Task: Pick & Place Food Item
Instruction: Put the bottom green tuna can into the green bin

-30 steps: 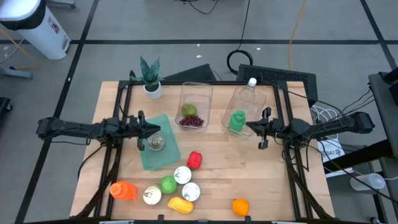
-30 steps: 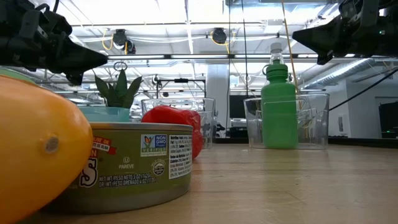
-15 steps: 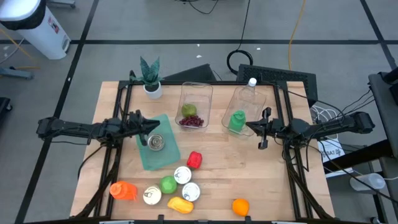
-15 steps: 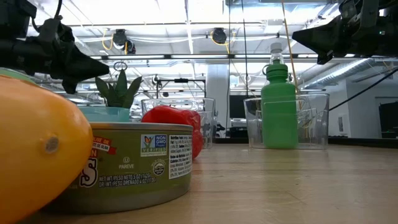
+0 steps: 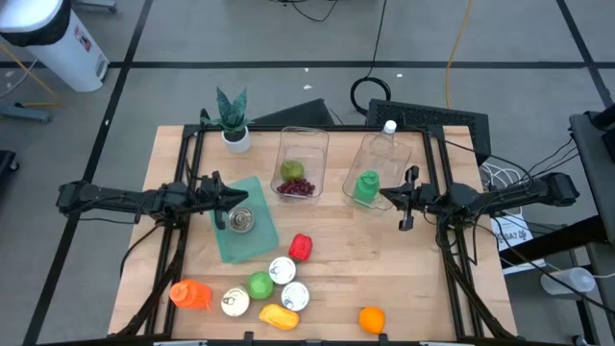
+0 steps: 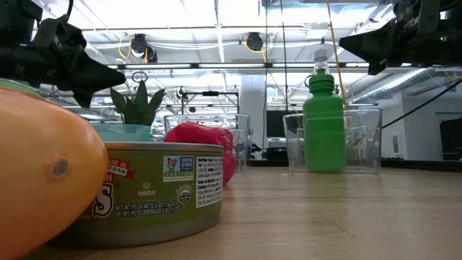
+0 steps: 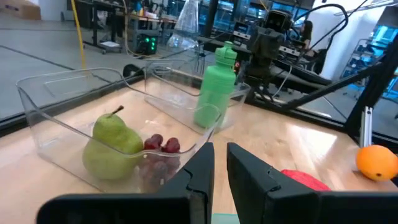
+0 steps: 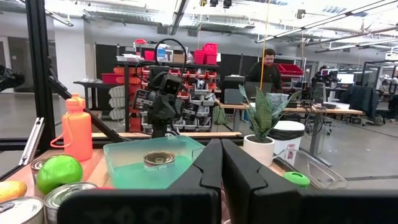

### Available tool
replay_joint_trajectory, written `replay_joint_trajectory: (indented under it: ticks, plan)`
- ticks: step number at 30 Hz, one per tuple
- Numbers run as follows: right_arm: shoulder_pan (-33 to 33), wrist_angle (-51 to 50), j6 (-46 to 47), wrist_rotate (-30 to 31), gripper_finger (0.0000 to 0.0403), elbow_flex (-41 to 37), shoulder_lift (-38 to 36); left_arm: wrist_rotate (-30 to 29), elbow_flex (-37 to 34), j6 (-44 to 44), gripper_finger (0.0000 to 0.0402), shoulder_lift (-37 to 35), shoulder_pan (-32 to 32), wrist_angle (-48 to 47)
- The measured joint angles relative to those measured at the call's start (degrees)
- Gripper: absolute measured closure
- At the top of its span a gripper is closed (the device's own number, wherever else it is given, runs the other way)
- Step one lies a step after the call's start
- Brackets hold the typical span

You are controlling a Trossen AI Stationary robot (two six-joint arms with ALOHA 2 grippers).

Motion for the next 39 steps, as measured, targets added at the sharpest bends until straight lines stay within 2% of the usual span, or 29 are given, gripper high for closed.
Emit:
replay_joint_trajectory:
  ticks: [5, 11, 17, 22, 31, 39]
  plan:
    - [0.0, -0.2, 0.2, 0.0, 0.0403, 0.0, 0.0, 0.1, 0.0, -0.2, 0.0352, 0.0, 0.0, 0.0]
    - [0.0, -0.5, 0.2, -0.3, 0.0403, 0.0, 0.0, 3.4, 0.0, -0.1, 0.0352, 0.0, 0.0, 1.7]
    - [0.4, 1.5, 0.7, -10.4, 0.0403, 1.4, 3.2, -0.2, 0.0, 0.4, 0.0352, 0.0, 0.0, 1.8]
    - [3.6, -0.8, -1.1, -9.9, 0.0403, 5.6, 10.4, -0.5, 0.0, 0.4, 0.0352, 0.0, 0.0, 1.8]
    - [10.6, -1.8, -6.3, -0.1, 0.0403, 16.0, 27.4, -0.5, 0.0, 0.4, 0.0352, 0.0, 0.0, 1.3]
    - [14.0, -2.5, -11.1, 0.1, 0.0403, 23.6, 37.4, -0.5, 0.0, 0.4, 0.0352, 0.0, 0.0, 1.3]
